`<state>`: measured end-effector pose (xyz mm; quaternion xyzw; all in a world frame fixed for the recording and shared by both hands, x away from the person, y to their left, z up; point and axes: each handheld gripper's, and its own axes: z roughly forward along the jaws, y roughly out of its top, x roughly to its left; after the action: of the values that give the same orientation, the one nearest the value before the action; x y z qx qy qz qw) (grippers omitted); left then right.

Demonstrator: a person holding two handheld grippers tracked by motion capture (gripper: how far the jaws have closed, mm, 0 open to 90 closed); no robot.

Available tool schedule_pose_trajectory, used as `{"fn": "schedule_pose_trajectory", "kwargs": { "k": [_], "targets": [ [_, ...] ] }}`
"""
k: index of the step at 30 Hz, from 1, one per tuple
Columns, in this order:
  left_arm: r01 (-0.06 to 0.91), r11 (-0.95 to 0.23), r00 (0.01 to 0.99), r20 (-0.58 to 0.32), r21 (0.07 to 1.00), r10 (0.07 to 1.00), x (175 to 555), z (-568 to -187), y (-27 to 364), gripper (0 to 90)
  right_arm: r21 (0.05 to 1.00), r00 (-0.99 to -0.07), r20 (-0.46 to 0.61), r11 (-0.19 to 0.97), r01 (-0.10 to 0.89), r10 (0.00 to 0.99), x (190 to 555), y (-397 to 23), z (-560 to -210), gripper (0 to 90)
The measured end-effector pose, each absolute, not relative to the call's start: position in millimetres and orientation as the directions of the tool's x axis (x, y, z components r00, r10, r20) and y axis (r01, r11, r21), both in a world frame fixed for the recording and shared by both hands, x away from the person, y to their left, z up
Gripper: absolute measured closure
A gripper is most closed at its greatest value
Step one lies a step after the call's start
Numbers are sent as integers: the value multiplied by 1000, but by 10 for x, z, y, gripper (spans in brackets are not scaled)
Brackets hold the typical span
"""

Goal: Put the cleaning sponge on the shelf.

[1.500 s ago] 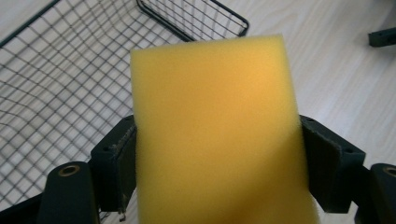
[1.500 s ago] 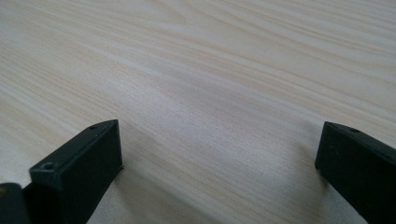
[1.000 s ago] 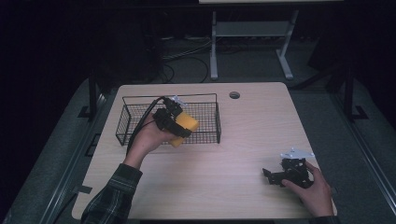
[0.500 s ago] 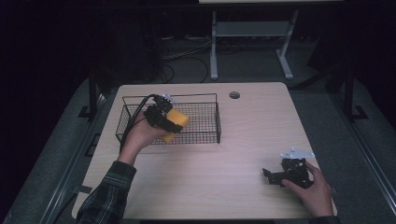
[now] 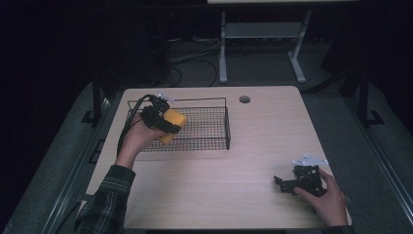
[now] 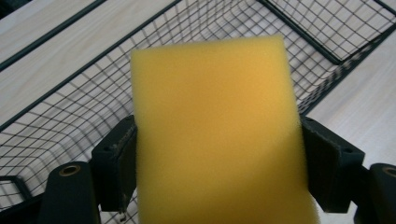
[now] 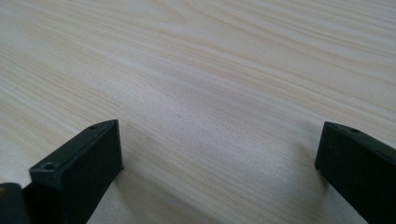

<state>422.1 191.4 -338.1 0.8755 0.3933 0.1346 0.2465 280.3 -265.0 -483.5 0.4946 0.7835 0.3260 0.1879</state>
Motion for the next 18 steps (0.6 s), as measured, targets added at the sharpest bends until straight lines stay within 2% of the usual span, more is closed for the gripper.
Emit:
{"fn": "schedule_pose_trajectory", "kwargs": {
  "k": [18],
  "targets": [
    [679, -501, 558, 66, 537, 827, 4469, -3484, 2323, 231, 697, -441, 28, 299, 651, 897, 2806, -2649, -4836, 0]
  ]
}}
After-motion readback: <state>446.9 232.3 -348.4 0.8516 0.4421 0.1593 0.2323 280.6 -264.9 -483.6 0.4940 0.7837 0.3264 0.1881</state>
